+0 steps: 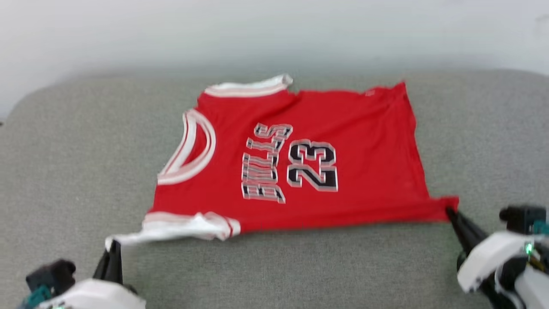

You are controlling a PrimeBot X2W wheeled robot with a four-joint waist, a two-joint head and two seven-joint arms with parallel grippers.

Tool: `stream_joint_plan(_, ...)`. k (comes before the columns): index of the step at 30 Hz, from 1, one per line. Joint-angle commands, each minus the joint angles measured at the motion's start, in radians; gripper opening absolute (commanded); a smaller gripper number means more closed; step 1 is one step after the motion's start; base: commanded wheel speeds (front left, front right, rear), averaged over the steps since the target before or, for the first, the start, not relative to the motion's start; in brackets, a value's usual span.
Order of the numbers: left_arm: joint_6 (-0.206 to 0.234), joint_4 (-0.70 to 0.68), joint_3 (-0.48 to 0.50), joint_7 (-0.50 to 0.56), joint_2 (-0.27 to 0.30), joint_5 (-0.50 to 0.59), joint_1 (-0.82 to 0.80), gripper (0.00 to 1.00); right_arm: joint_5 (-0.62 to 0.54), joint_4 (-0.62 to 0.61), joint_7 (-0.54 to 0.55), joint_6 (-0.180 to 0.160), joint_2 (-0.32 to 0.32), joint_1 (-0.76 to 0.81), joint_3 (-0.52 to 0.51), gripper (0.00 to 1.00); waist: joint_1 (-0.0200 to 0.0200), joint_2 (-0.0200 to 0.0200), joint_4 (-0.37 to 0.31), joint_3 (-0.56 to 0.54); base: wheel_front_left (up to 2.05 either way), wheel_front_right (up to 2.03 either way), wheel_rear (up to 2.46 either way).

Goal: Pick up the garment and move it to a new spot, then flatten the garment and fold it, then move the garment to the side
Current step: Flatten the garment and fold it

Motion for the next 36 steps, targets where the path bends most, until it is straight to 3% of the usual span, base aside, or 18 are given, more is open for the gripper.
stream_joint_plan(1, 0.033, -0.044, 0.019, 0.022, 0.002, -0.015, 0.076, 0.0, -0.013, -0.023, 0.005, -0.003, -0.003, 0.082, -0.026, 0.0, 0.0004, -0.0001, 0.006, -0.066, 0.0, 0.0, 0.0)
stream_joint_plan(9, 0.105, -0.204, 0.041, 0.115, -0.005, -0.064, 0.302, 0.0, -0.096, -0.166, 0.068, -0.003, 0.029, 0.357, -0.178, 0.0, 0.0004, -0.0001, 0.029, -0.139, 0.0, 0.0, 0.0)
stream_joint_plan(16, 0.131, -0.3, 0.034, 0.169, 0.014, -0.064, 0.344, 0.0, -0.203, -0.332, 0.182, -0.002, 0.093, 0.498, -0.328, 0.0, 0.0004, -0.0001, 0.029, -0.145, 0.0, 0.0, 0.0)
stream_joint_plan(27, 0.077, -0.273, -0.044, 0.201, 0.039, -0.021, 0.102, 0.0, -0.323, -0.479, 0.365, -0.002, 0.166, 0.405, -0.409, 0.0, 0.0004, -0.0001, -0.012, -0.09, 0.0, 0.0, 0.0)
stream_joint_plan(36, 0.009, -0.078, -0.083, 0.191, 0.031, -0.014, -0.137, 0.0, -0.34, -0.417, 0.448, -0.002, 0.144, 0.194, -0.362, 0.0, 0.0004, -0.0001, -0.037, 0.038, 0.0, 0.0, 0.0)
